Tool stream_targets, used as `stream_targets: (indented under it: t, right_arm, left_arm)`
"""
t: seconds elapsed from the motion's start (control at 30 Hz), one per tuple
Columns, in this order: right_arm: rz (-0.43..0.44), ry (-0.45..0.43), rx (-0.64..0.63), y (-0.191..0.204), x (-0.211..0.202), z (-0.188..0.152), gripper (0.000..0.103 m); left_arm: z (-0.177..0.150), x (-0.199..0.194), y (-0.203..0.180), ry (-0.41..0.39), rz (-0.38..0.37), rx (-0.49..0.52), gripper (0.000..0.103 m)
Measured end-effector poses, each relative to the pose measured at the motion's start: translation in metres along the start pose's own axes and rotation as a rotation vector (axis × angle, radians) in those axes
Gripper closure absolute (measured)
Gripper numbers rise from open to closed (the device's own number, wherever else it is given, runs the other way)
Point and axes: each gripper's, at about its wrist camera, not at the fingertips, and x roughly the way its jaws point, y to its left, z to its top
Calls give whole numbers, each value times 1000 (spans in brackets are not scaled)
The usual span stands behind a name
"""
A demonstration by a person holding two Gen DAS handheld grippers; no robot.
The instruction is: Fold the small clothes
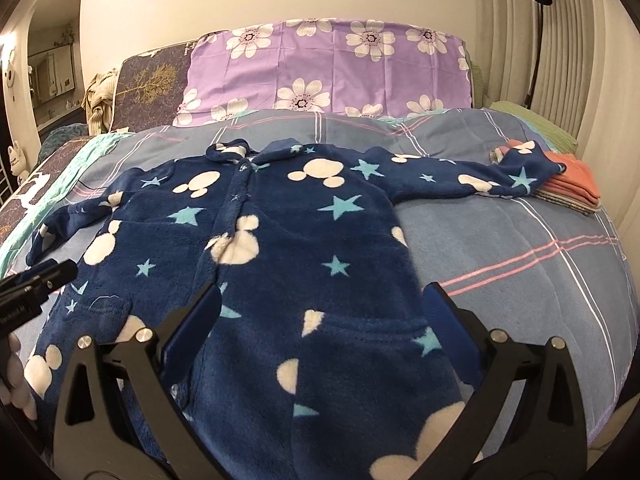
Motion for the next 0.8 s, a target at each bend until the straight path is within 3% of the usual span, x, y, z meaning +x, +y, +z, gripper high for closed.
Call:
stream_targets:
  t: [0.57,0.7,0.8]
  right_arm:
    - [-4,21,-59,29,26,19,2]
    - [-3,29,-71,35,33,22,2]
    - [-7,34,-79,38,37,22,2]
  left_arm:
    - [18,10,45,-8,-30,-79,39]
    - [21,8,94,-7,-60,-255,39]
    - [15,7,163,-16,-54,-493,39]
